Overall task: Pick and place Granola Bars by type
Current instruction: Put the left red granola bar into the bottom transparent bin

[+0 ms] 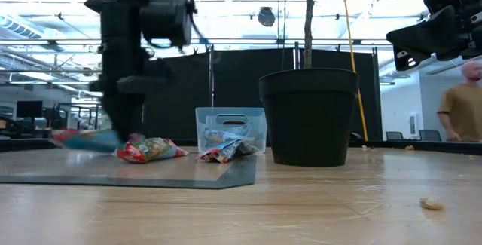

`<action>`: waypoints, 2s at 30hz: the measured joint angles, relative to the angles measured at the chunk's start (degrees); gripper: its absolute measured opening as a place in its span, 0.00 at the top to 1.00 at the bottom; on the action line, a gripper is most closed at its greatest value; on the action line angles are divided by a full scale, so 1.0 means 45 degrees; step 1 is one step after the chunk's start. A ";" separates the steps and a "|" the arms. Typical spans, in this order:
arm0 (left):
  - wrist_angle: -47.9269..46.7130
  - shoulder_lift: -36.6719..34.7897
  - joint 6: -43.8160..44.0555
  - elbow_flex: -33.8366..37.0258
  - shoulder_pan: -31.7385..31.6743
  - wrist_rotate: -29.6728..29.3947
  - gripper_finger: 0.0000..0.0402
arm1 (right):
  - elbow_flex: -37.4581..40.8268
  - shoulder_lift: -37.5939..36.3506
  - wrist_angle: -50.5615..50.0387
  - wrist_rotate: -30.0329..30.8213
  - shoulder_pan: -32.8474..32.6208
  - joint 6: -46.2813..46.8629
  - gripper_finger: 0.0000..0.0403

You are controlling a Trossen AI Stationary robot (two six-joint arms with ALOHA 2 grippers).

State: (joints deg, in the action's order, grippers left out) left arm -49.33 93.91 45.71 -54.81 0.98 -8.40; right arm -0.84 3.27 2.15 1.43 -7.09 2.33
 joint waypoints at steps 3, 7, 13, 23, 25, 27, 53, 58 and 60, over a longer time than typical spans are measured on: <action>-0.0053 -0.0631 -0.0301 -0.0484 0.0243 -0.1204 0.99 | 0.0002 0.0002 0.0005 0.0001 -0.0003 -0.0001 1.00; -0.0068 -0.2249 -0.0466 -0.0960 0.0836 -0.2804 0.99 | 0.0004 0.0005 0.0005 0.0004 -0.0005 -0.0003 1.00; -0.0089 -0.5710 -0.0140 -0.0388 0.2637 -0.6595 0.99 | 0.0004 0.0005 0.0004 0.0002 -0.0005 -0.0002 1.00; 0.1947 -1.1595 -0.0529 0.4215 0.3125 -1.0149 0.99 | 0.0000 0.0005 0.0005 0.0005 0.0000 -0.0005 1.00; 0.2755 -1.2736 -0.1128 0.5094 0.2490 -0.9867 0.99 | 0.0004 0.0005 0.0005 0.0000 -0.0005 -0.0004 1.00; 0.3553 -1.3794 -0.1901 0.5718 0.1740 -0.9405 0.99 | 0.0002 0.0005 0.0005 0.0002 -0.0002 -0.0001 1.00; 0.5243 -1.3603 0.3612 0.6021 0.3808 0.3666 0.99 | 0.0005 0.0000 0.0012 0.0005 0.0000 0.0000 1.00; 0.4403 -1.1359 0.6016 0.4854 0.6536 0.1810 0.99 | 0.0003 0.0000 0.0012 0.0005 -0.0005 0.0000 1.00; 0.3626 -1.0430 0.7195 0.4173 0.7510 0.1093 0.99 | 0.0003 0.0000 0.0011 0.0005 0.0000 -0.0003 1.00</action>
State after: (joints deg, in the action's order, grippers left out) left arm -33.02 46.98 78.09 -36.03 34.77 -3.48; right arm -0.83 3.27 2.20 1.45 -7.09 2.31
